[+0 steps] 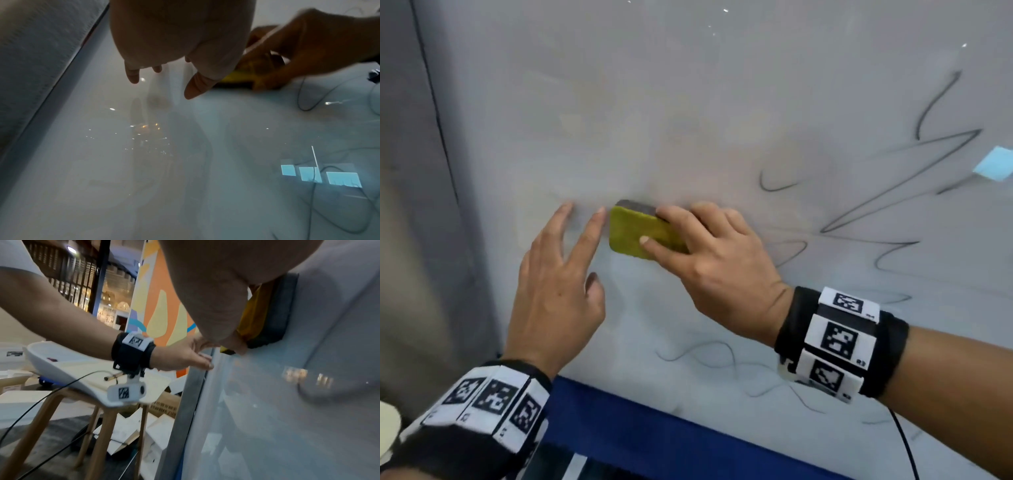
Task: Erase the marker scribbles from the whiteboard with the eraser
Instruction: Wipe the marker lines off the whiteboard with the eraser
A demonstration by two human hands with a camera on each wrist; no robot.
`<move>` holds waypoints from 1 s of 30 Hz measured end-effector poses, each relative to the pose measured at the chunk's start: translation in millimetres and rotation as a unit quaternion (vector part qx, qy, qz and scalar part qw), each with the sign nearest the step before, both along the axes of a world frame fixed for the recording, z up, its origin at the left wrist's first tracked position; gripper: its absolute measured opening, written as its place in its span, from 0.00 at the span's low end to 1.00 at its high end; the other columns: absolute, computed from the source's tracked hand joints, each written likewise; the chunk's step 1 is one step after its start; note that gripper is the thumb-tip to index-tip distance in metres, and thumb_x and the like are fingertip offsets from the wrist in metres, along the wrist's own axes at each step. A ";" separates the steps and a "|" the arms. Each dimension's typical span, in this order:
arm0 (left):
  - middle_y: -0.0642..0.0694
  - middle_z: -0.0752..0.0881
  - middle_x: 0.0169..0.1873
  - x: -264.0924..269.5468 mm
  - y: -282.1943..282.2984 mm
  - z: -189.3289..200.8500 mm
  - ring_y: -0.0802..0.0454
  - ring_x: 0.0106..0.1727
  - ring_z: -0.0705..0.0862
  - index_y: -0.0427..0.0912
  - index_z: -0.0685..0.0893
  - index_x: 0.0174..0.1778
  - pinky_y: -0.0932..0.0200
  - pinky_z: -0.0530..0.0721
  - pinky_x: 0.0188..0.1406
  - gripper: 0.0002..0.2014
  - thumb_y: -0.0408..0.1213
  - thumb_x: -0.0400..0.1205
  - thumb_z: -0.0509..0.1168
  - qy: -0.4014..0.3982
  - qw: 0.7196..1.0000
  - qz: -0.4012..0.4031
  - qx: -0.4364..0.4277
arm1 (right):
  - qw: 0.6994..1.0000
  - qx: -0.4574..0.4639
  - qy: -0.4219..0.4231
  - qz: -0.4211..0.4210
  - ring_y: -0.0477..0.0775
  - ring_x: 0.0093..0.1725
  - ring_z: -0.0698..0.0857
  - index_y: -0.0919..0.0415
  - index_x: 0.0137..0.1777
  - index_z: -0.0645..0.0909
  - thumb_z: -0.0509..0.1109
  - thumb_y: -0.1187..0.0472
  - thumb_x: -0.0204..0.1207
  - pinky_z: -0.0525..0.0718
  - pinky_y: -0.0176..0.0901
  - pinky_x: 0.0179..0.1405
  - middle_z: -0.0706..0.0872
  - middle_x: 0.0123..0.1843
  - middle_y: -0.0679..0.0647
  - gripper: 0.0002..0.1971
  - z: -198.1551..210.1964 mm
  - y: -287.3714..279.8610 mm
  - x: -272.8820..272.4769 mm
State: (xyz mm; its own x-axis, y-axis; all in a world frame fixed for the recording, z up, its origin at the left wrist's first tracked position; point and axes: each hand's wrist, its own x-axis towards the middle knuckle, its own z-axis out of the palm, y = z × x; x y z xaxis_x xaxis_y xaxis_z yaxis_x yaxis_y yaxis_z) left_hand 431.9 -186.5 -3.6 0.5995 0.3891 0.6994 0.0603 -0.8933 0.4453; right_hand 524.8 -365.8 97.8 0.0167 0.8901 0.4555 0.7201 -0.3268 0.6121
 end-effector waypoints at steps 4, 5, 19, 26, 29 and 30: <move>0.32 0.65 0.80 1.4 -2.7 8.1 0.32 0.78 0.68 0.42 0.69 0.82 0.32 0.73 0.73 0.42 0.20 0.70 0.71 -0.011 1.000 0.010 -0.006 | 0.995 0.104 0.001 0.007 0.65 0.60 0.77 0.50 0.67 0.85 0.73 0.63 0.72 0.72 0.55 0.51 0.83 0.70 0.60 0.22 30.8 5.6 0.9; 0.32 0.65 0.80 1.6 -3.6 10.8 0.32 0.78 0.68 0.42 0.69 0.82 0.33 0.72 0.74 0.42 0.20 0.70 0.71 -0.011 1.000 0.012 -0.006 | 0.994 0.108 0.002 0.007 0.65 0.60 0.76 0.51 0.68 0.85 0.72 0.63 0.74 0.72 0.55 0.51 0.83 0.70 0.60 0.22 26.3 2.8 1.8; 0.32 0.63 0.80 10.1 -10.7 32.9 0.33 0.80 0.65 0.43 0.68 0.83 0.35 0.70 0.77 0.42 0.20 0.71 0.69 -0.030 0.999 -0.020 0.019 | 0.987 0.158 -0.009 0.004 0.67 0.59 0.79 0.50 0.67 0.86 0.71 0.62 0.77 0.73 0.55 0.52 0.84 0.68 0.61 0.18 44.7 -13.4 4.4; 0.31 0.65 0.79 14.7 -12.5 54.7 0.31 0.78 0.66 0.42 0.69 0.82 0.34 0.71 0.75 0.40 0.21 0.71 0.68 -0.049 0.997 -0.026 0.046 | 1.000 -0.003 -0.007 0.003 0.66 0.58 0.77 0.52 0.69 0.84 0.69 0.64 0.77 0.78 0.55 0.49 0.84 0.69 0.63 0.20 -2.1 -39.7 5.2; 0.31 0.65 0.80 18.3 -17.5 59.4 0.30 0.78 0.65 0.43 0.69 0.82 0.33 0.69 0.76 0.38 0.24 0.72 0.66 -0.055 0.996 -0.036 0.068 | 0.996 0.090 -0.003 0.010 0.69 0.56 0.83 0.52 0.66 0.86 0.70 0.62 0.79 0.80 0.57 0.50 0.85 0.67 0.63 0.17 45.7 -35.5 4.4; 0.31 0.65 0.80 19.4 -19.9 59.9 0.30 0.78 0.65 0.44 0.69 0.82 0.33 0.69 0.77 0.38 0.24 0.72 0.65 -0.056 0.996 -0.036 0.067 | 0.992 0.124 -0.009 0.004 0.69 0.56 0.84 0.51 0.66 0.87 0.72 0.61 0.78 0.79 0.57 0.51 0.85 0.67 0.63 0.17 61.0 -36.0 4.8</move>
